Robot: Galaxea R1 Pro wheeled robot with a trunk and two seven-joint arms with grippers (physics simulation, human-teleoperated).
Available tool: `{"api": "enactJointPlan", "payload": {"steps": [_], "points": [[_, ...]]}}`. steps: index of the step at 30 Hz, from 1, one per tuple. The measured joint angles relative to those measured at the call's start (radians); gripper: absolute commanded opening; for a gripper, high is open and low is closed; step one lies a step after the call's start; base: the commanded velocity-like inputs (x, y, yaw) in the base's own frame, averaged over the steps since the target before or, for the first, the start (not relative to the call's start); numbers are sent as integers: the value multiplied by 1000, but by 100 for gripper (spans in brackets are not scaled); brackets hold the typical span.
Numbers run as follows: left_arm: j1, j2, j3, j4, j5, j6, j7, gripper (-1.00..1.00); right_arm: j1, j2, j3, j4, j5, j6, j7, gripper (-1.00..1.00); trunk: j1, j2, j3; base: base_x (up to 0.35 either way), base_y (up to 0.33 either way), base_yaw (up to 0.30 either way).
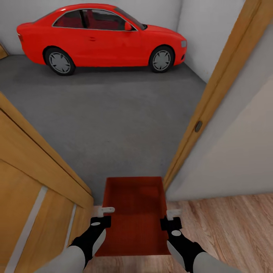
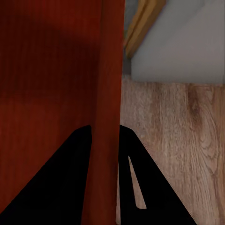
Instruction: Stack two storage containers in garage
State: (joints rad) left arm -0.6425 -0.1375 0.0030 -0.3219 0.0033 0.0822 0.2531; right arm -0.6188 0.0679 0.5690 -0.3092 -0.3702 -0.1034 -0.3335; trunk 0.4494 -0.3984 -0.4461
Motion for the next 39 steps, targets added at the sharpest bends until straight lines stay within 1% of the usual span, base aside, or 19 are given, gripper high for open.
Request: {"api": "enactJointPlan", "payload": {"steps": [5, 8, 18, 26, 39], "points": [[0, 0, 0, 0, 1, -2, 0, -100, 0, 0, -2, 0, 3, 0, 0, -100, 0, 0, 0, 95, 296, -1], [0, 0, -1, 2, 4, -7, 0, -100, 0, 0, -7, -2, 11, 0, 0, -100, 0, 0, 0, 34, 115, 0], [0, 0, -1, 3, 7, -11, 0, -100, 0, 0, -9, -3, 17, -1, -1, -100, 0, 0, 0, 3, 11, 6], [1, -1, -1, 3, 7, -11, 0, -100, 0, -1, -10, -3, 17, -1, 2, -100, 0, 0, 0, 0, 0, 143], [0, -1, -1, 2, 6, -10, 2, -100, 0, -1, -9, -2, 15, -1, 2, -100, 0, 0, 0, 0, 0, 7]]}}
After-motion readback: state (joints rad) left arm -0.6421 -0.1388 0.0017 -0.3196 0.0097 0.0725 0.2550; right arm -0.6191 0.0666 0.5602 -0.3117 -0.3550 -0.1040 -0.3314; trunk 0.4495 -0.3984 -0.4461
